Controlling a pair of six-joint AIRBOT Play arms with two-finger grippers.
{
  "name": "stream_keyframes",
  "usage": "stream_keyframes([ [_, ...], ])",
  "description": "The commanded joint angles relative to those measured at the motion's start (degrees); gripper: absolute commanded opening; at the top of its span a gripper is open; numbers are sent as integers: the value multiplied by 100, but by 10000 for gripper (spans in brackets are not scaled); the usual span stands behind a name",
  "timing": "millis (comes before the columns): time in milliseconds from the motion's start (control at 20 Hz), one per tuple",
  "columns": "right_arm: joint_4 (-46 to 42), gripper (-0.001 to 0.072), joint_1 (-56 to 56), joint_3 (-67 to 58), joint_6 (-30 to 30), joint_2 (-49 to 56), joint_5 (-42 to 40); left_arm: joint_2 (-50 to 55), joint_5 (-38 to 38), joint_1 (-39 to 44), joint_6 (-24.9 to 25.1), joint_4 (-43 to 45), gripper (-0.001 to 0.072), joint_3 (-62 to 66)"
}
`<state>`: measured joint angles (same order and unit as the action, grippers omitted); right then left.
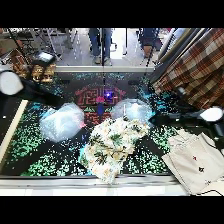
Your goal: Fold the clothes and pants, and hang the long-sleeved shirts on hangers.
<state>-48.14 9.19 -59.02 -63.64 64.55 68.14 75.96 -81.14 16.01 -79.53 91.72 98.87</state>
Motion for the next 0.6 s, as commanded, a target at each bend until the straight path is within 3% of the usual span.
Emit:
stream_keyframes([
  [0, 444, 645, -9, 535, -136, 702, 162, 741, 48, 55, 321, -798, 530, -203],
  [50, 424, 646, -9, 601, -136, 879, -33, 966, 63, 7, 452, -1519, 610, -319],
  [100, 396, 646, -9, 597, -138, 1040, -234, 1202, 90, -50, 695, -2245, 640, -481],
  [200, 396, 647, -9, 592, -186, 1349, -498, 1659, 98, -120, 1047, -3276, 650, -754],
  [400, 459, 646, -151, 595, -186, 1943, 9, 2476, 175, -111, 1300, -4041, 650, -828],
  [550, 855, 631, -737, 588, 50, 2243, -367, 2940, 393, -76, 1528, -4511, 650, -828],
])
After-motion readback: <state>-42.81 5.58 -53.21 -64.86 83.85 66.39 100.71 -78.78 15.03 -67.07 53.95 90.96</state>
